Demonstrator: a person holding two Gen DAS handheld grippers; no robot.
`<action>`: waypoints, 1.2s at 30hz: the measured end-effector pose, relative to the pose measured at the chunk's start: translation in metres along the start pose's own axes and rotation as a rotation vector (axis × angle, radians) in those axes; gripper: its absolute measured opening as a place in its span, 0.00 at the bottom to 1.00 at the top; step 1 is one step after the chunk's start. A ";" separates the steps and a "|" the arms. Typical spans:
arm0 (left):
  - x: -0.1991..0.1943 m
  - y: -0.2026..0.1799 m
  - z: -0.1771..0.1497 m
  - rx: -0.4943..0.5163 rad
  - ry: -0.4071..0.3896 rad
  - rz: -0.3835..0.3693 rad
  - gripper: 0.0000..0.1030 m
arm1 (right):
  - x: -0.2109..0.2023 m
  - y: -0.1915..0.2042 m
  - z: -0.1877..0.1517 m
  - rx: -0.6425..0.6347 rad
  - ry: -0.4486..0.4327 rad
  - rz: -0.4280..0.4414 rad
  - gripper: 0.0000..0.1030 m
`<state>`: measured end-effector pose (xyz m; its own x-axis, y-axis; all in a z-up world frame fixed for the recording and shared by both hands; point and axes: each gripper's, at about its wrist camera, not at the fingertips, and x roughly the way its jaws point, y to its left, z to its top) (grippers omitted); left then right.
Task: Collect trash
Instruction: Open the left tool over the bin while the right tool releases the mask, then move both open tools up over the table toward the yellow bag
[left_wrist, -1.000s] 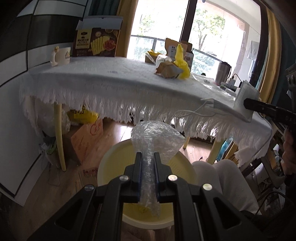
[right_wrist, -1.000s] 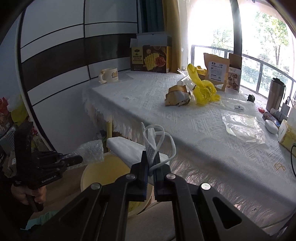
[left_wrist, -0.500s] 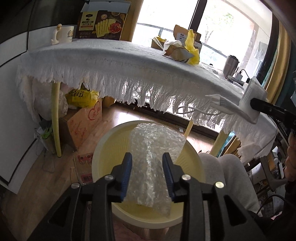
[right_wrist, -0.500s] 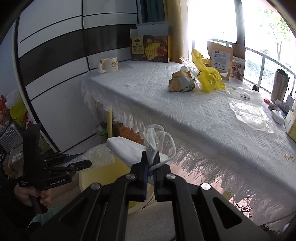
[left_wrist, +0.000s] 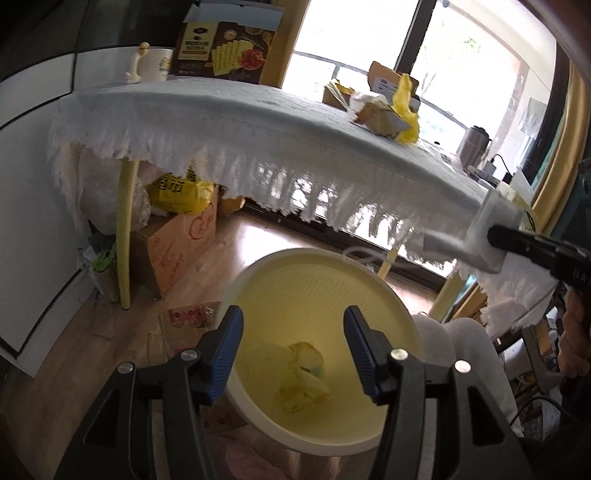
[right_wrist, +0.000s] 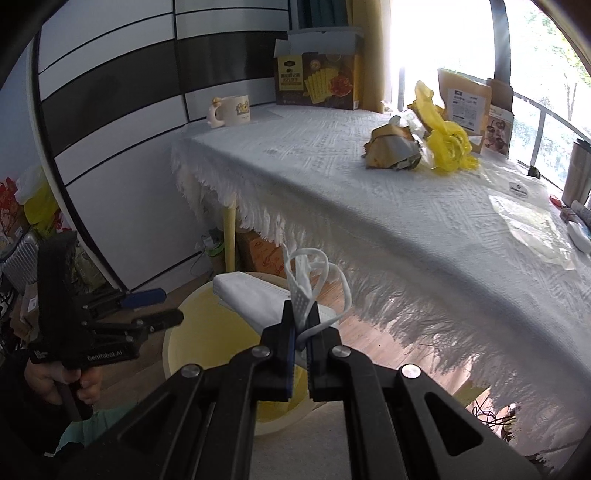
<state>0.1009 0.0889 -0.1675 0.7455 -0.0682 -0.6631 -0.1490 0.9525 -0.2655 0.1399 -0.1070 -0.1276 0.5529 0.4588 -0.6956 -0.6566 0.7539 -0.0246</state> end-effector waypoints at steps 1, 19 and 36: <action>-0.002 0.003 0.001 -0.004 -0.006 0.007 0.55 | 0.002 0.001 0.000 0.000 0.005 0.005 0.04; -0.019 0.033 0.009 -0.041 -0.044 0.061 0.55 | 0.052 0.041 -0.002 -0.054 0.138 0.095 0.30; -0.020 0.000 0.024 0.024 -0.055 0.050 0.55 | 0.020 0.008 -0.005 -0.003 0.075 0.075 0.30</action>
<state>0.1012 0.0977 -0.1375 0.7719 -0.0042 -0.6357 -0.1723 0.9612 -0.2155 0.1435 -0.0943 -0.1456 0.4626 0.4771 -0.7472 -0.6962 0.7174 0.0270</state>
